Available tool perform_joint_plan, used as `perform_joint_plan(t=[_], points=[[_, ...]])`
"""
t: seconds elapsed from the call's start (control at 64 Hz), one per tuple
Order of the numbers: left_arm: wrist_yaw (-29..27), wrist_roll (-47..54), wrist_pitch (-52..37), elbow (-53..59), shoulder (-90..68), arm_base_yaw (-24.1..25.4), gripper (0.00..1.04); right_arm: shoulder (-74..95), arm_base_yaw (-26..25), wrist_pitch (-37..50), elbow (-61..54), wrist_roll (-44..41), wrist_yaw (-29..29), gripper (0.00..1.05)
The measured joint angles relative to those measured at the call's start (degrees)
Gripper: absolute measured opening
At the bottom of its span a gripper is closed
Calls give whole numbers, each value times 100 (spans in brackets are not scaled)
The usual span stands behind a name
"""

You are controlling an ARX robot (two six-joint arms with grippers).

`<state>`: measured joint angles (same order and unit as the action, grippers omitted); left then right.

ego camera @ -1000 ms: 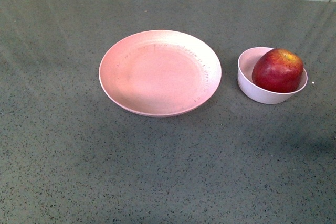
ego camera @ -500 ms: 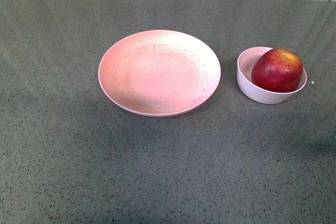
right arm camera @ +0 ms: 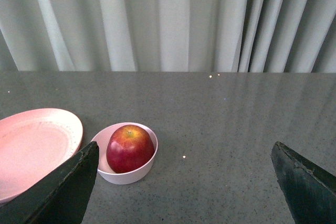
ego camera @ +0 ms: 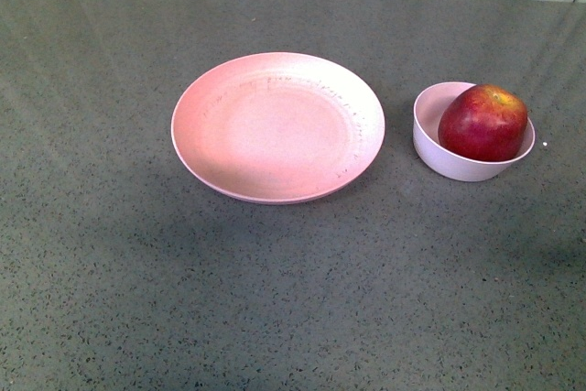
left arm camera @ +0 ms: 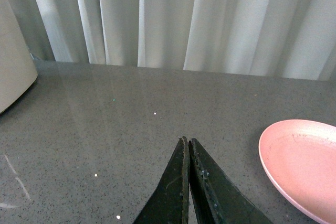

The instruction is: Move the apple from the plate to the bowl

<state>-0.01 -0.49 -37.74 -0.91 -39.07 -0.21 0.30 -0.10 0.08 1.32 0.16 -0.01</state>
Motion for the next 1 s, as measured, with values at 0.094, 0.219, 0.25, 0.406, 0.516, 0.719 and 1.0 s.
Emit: perform_joint_plan(t=[0.094,0.219,0.25,0.406,0.516,0.719,1.0], points=[[2,0,328,2,369,0,2,0,0,0,0,0,2,96],[0,0,734,4,815,0,2,0,0,0,0,0,2,96],[0,0,831,4,920,0,2,0,0,0,0,0,2,96],[2,0,1322,4,1440,0,2,0,0,0,0,0,2,96],[2,0,1609,4,1738,0,2,0,0,0,0,0,2,96],[2,0,2052,4,2190,0,2,0,0,0,0,0,2,96],[0,0,2656,4,2796,0,2,0,0,0,0,0,2,96]])
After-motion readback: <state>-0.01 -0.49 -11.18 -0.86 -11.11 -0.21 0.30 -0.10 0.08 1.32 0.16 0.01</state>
